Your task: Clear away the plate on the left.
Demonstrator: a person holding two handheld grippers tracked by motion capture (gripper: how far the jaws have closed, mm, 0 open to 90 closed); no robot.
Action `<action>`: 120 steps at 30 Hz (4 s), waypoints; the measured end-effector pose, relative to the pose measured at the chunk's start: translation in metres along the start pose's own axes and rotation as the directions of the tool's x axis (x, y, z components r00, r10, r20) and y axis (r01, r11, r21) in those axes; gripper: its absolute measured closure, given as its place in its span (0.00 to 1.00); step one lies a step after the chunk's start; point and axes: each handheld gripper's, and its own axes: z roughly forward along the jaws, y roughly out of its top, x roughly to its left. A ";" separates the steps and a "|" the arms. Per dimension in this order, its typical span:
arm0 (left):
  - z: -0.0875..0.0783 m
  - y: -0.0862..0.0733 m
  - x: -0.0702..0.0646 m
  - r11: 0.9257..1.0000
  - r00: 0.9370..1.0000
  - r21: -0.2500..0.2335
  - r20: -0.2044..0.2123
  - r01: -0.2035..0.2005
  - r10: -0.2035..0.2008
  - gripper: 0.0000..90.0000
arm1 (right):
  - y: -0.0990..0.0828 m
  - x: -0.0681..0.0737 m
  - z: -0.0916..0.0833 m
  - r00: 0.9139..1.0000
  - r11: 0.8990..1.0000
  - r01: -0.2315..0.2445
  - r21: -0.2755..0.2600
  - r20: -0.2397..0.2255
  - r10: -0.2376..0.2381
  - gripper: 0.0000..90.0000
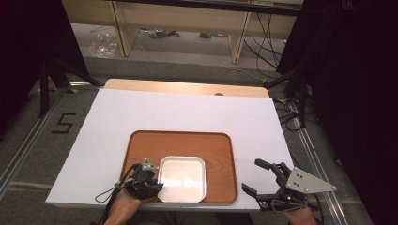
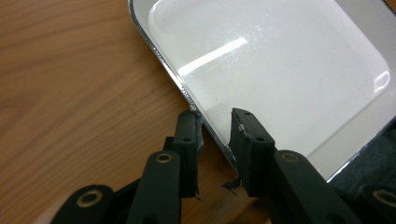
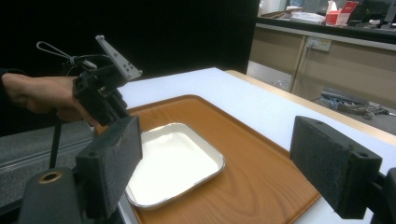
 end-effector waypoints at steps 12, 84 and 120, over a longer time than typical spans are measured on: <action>0.000 0.001 -0.003 1.000 1.000 -0.001 0.012 -0.007 0.007 0.80 | -0.001 0.001 0.001 1.000 1.000 0.000 0.007 0.001 0.000 0.20; -0.088 -0.011 -0.002 0.828 0.999 -0.559 0.053 0.037 -0.009 0.21 | 0.000 0.001 0.000 1.000 1.000 -0.008 0.002 0.005 0.008 0.20; -0.095 -0.031 -0.033 0.823 0.999 -0.566 0.049 0.040 -0.015 0.18 | 0.000 0.001 0.000 1.000 1.000 -0.002 -0.006 0.007 0.002 0.20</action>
